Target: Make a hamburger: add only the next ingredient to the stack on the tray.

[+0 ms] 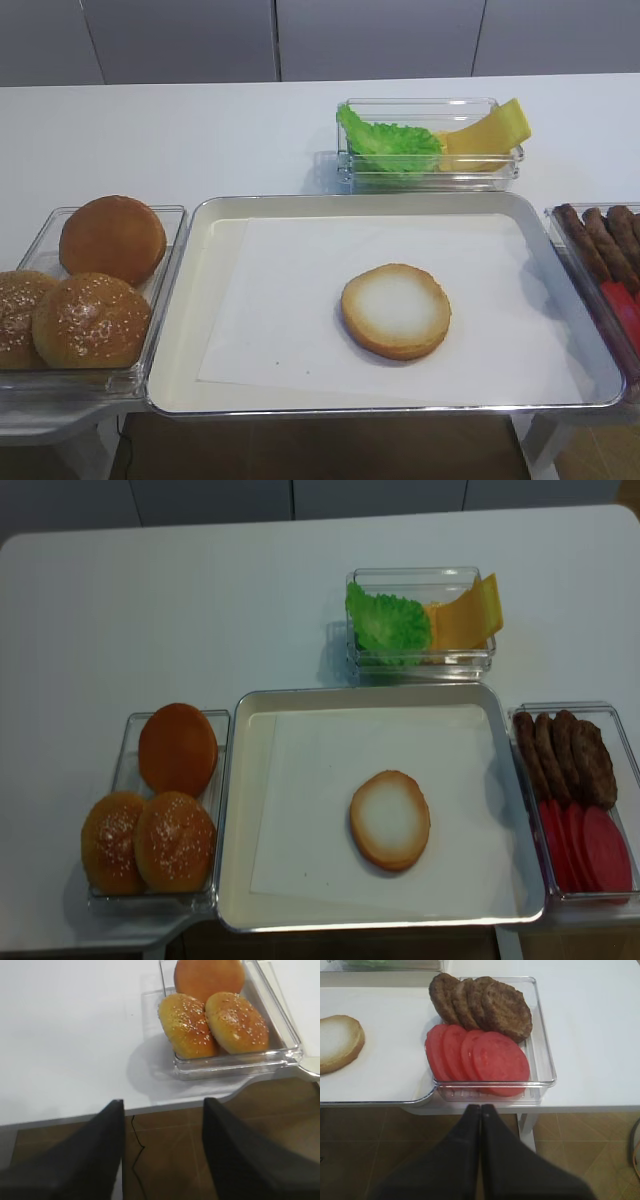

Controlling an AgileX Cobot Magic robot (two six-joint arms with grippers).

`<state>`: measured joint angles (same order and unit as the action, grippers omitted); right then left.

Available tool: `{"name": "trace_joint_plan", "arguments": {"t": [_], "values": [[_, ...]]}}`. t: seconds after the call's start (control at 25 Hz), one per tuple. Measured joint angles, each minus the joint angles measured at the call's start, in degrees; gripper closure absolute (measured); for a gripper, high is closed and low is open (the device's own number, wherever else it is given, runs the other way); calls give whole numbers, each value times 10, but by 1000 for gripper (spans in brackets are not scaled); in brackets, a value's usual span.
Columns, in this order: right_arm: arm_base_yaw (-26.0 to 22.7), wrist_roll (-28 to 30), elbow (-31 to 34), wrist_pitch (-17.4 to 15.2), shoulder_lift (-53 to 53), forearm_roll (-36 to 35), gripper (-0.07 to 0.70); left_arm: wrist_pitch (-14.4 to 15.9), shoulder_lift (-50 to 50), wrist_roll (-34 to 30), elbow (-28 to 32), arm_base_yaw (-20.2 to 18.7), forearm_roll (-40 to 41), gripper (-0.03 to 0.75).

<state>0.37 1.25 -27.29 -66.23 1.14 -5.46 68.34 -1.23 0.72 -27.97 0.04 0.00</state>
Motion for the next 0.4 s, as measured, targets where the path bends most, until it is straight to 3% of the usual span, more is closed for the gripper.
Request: {"name": "trace_joint_plan", "arguments": {"t": [0.4], "values": [[0, 0, 0, 0, 0, 0, 680, -1, 0, 1, 0, 0, 0, 343]]}}
